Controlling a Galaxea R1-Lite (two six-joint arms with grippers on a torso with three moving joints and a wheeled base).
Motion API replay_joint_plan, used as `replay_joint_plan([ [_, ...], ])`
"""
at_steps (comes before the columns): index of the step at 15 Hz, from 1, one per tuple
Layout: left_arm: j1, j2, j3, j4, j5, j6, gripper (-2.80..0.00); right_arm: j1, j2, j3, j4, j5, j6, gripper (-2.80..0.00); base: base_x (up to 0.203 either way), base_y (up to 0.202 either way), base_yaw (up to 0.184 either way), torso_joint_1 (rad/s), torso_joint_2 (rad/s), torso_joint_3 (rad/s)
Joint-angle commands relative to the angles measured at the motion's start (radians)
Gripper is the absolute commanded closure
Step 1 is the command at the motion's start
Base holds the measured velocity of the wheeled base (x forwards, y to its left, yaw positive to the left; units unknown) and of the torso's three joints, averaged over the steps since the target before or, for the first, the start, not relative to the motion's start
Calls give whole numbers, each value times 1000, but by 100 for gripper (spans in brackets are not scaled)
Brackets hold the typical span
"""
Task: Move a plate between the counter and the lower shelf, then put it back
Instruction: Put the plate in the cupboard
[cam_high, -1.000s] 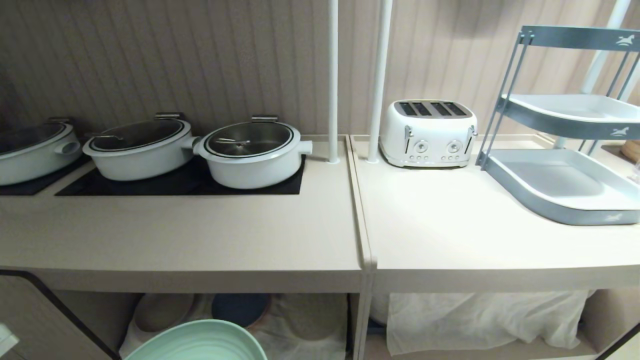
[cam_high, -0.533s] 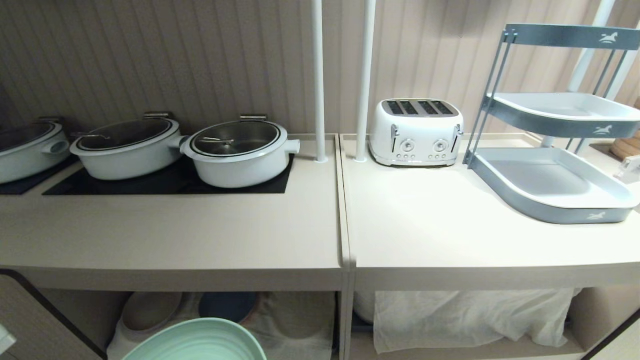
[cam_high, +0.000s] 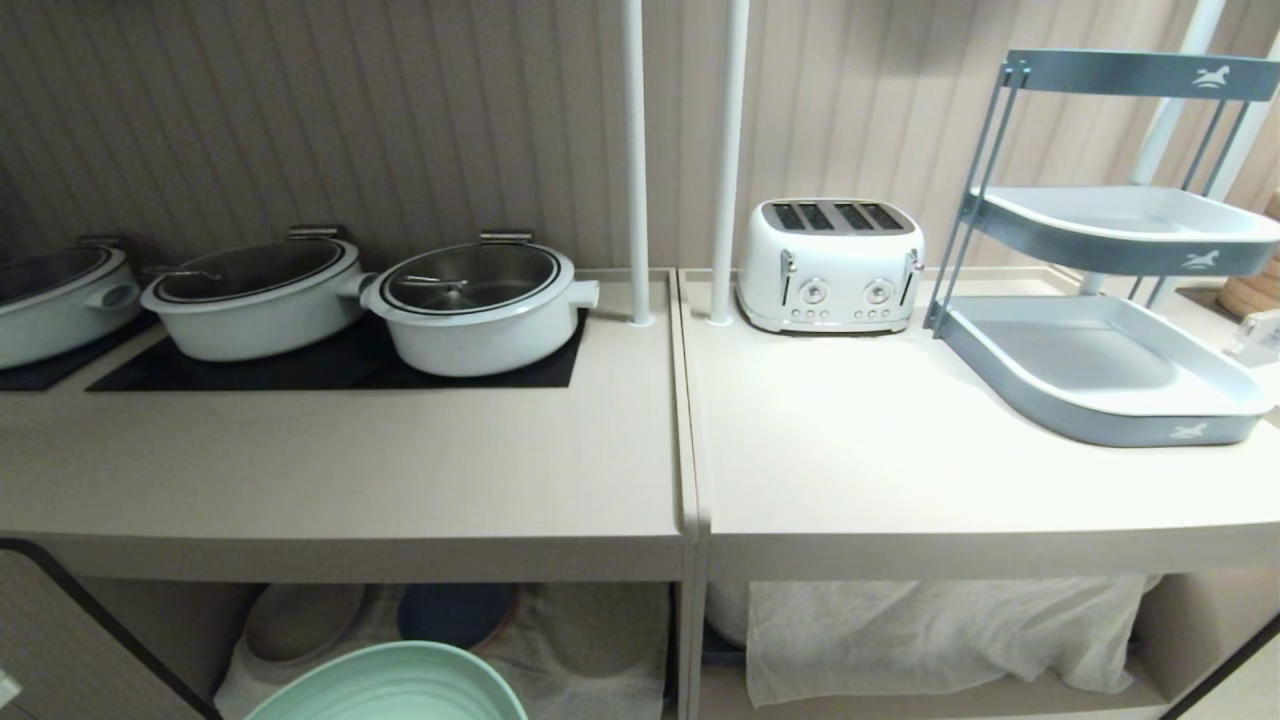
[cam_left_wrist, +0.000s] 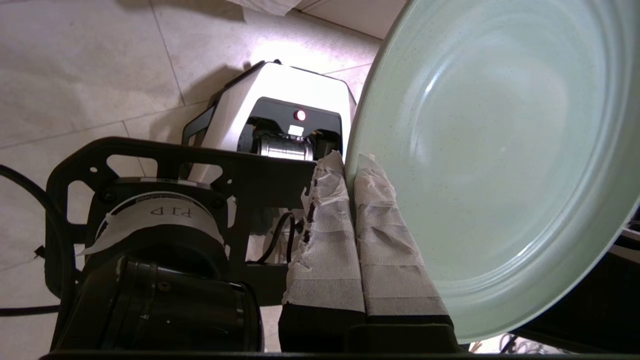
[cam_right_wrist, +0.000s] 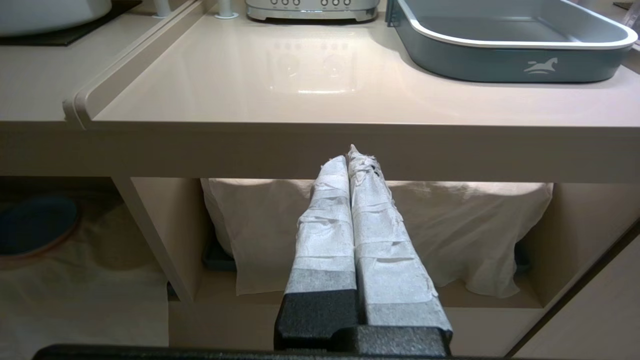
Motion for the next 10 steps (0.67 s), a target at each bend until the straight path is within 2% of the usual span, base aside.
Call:
replay_joint_plan([
  [1,0,-16,-2,18,0,-3,0,0,0,0,0,0,0,0,0,0,0,0,0,0],
  [10,-1,-37,-8,46,1,0,0,0,0,0,0,0,-1,0,0,0,0,0,0,0],
])
